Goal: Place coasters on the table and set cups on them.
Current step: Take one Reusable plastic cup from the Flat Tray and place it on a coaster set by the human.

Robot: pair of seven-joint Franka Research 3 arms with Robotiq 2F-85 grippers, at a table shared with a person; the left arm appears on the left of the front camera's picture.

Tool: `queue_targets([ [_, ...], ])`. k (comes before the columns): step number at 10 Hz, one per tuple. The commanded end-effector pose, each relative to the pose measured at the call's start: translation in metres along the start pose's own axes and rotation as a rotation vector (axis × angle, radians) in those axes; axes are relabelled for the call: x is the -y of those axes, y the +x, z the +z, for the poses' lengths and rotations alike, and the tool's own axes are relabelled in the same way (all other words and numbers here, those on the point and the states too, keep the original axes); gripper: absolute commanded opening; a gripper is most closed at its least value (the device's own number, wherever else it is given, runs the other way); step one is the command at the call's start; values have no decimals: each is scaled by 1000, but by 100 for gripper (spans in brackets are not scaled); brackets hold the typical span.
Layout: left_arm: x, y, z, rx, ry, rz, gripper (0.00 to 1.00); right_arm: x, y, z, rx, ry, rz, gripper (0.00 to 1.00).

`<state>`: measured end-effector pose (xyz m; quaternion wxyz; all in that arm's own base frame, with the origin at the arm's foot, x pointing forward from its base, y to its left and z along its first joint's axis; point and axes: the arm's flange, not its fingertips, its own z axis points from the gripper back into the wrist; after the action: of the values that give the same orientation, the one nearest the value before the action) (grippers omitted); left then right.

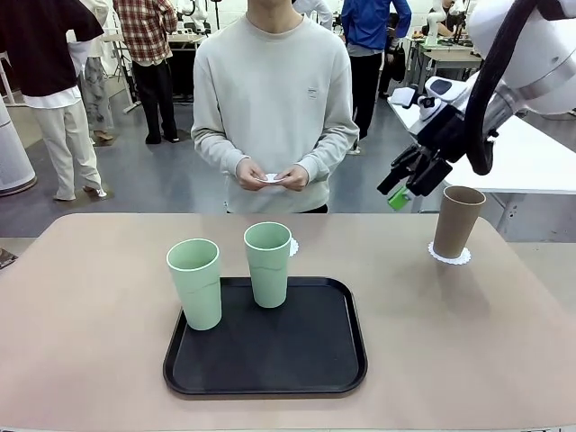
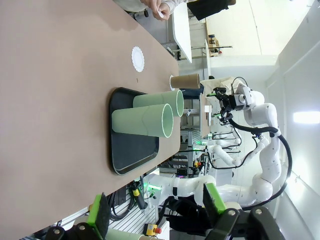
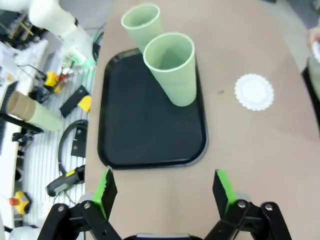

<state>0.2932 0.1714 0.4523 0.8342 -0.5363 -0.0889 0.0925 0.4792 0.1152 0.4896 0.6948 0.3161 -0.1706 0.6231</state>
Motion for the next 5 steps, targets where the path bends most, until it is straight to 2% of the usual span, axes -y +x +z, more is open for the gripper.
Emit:
queue_targets([
  [1,1,-1,1,5,-8,-5,100,1,4,8,-16,-17,-9,100],
  [5,1,-1,1,5,-8,-5,100,1,4,8,-16,-17,-9,100],
])
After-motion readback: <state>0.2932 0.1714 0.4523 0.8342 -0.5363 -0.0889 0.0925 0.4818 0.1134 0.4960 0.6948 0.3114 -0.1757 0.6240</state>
